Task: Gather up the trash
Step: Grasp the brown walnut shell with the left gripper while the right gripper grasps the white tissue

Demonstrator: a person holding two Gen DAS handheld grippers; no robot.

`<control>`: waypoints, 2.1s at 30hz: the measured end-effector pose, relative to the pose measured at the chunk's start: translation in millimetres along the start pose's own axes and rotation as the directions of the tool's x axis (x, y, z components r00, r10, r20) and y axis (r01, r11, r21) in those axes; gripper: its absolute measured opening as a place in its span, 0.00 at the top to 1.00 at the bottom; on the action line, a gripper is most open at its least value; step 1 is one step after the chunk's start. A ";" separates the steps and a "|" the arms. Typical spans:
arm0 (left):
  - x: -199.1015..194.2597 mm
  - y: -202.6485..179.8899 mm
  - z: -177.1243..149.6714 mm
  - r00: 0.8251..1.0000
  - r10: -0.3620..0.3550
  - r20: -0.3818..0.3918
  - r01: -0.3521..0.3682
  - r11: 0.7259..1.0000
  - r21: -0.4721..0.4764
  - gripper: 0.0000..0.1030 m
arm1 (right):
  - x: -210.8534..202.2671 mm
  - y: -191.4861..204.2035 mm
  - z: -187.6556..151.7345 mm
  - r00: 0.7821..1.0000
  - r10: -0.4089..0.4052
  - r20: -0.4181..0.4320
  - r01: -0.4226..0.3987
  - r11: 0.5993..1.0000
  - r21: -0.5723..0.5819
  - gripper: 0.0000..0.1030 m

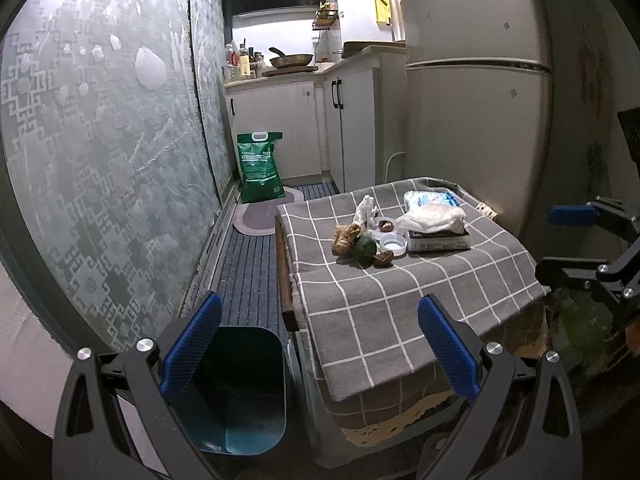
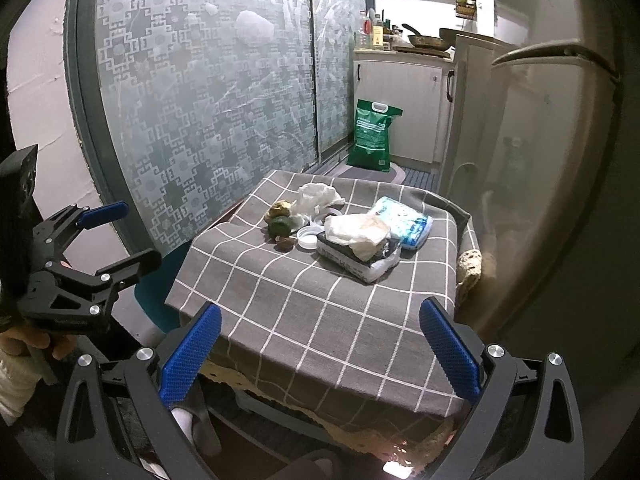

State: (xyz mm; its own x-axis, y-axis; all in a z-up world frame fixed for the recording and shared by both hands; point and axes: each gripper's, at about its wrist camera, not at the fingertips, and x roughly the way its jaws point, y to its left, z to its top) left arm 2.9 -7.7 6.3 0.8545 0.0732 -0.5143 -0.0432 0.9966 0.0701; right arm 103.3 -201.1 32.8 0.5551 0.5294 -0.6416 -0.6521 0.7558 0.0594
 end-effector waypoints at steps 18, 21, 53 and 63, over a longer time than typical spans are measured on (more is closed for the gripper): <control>37.2 -22.6 20.3 0.990 -0.136 -0.037 0.134 0.989 -0.062 0.04 | 3.9 -33.5 21.9 0.999 -0.005 -0.048 0.004 1.000 -0.011 0.03; 50.3 -28.4 24.0 0.986 -0.149 -0.069 0.144 0.986 -0.081 0.22 | 7.7 -39.3 29.4 0.998 0.004 -0.055 -0.006 1.000 -0.028 0.03; 148.0 -42.2 31.7 0.935 -0.150 -0.321 0.122 0.987 -0.107 0.74 | 70.9 -56.7 50.8 0.987 0.074 -0.145 -0.079 0.996 -0.030 0.36; 128.8 -32.1 30.4 0.942 -0.199 -0.269 0.169 0.977 -0.131 0.79 | 93.2 -49.8 56.3 0.985 0.031 -0.172 -0.039 0.998 -0.042 0.56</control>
State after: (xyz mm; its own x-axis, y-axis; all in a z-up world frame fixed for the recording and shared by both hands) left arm 130.1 -31.4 -36.2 0.6748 -0.1193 -0.7283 0.0345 0.9909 -0.1304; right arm 216.6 -167.7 13.2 0.4376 0.4784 -0.7613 -0.6944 0.7177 0.0519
